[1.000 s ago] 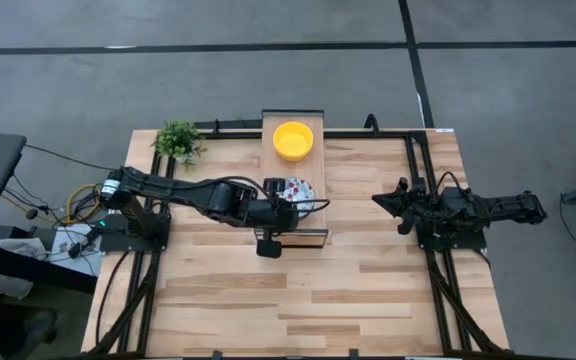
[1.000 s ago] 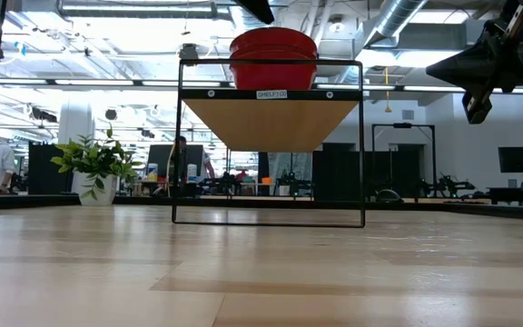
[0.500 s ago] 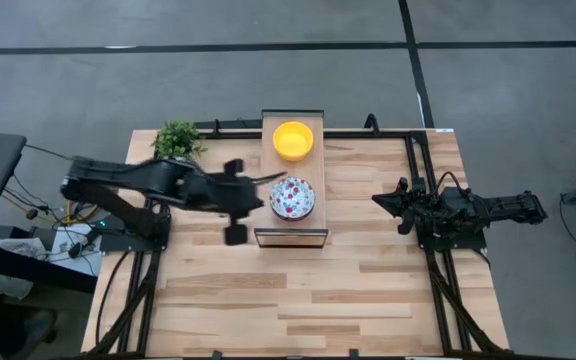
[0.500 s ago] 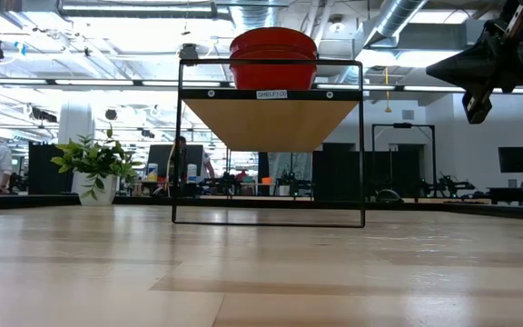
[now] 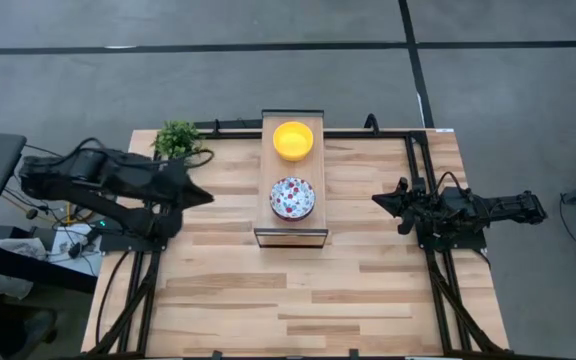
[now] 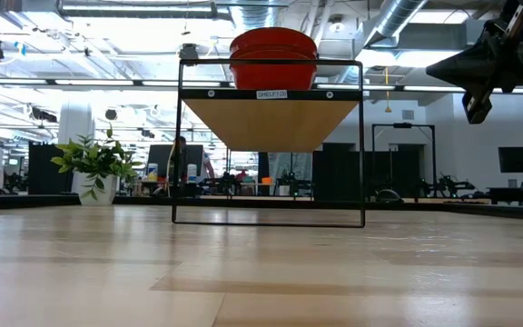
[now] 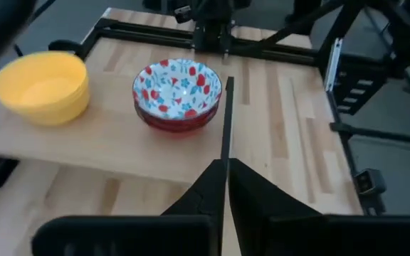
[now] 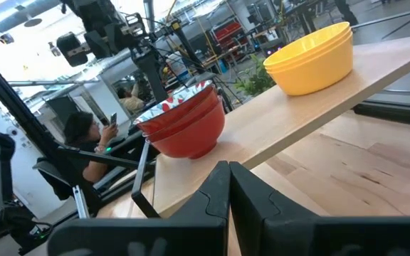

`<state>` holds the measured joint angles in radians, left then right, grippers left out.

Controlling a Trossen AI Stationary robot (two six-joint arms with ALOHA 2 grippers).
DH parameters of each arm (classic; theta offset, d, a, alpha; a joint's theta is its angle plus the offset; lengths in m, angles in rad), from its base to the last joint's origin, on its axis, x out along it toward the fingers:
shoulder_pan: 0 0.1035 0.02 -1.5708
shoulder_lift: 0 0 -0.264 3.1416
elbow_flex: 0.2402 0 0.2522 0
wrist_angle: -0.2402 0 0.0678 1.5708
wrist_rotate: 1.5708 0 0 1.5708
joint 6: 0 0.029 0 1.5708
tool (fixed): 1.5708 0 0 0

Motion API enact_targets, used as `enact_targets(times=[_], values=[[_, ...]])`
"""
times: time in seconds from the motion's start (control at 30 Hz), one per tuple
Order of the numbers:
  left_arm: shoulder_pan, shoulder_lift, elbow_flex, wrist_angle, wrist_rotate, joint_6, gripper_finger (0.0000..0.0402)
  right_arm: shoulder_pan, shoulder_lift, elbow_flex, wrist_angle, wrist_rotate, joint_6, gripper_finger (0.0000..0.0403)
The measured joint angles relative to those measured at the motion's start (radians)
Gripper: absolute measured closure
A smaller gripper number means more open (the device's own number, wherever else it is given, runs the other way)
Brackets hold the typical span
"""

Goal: Pick & Place Mini bowls
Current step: Return to Home Position

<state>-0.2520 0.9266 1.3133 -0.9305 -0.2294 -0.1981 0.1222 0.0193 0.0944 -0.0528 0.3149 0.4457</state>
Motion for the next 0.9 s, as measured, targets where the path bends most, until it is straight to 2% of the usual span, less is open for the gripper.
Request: enact_targets(times=[0.1,0.17,0.33,0.43,0.6,0.9], values=[[-0.003,-0.077,-0.067,0.026,0.004,-0.023,0.0385,0.000,0.000,0.000,0.000,0.000,0.000,0.0403],[-0.003,-0.133,-0.130,0.087,0.042,-0.043,0.0385,0.000,0.000,0.000,0.000,0.000,0.000,0.0403],[-0.004,-0.284,-0.354,0.381,0.178,-0.027,0.0385,0.000,0.000,0.000,0.000,0.000,0.000,0.0403],[-0.004,-0.354,-0.504,0.536,0.206,-0.059,0.0385,0.000,0.000,0.000,0.000,0.000,0.000,0.0403],[-0.005,-0.376,-0.732,0.793,0.280,-0.079,0.0385,0.000,0.000,0.000,0.000,0.000,0.000,0.0403],[-0.004,-0.397,-1.004,1.152,0.286,-0.064,0.0385,0.000,0.000,0.000,0.000,0.000,0.000,0.0403]])
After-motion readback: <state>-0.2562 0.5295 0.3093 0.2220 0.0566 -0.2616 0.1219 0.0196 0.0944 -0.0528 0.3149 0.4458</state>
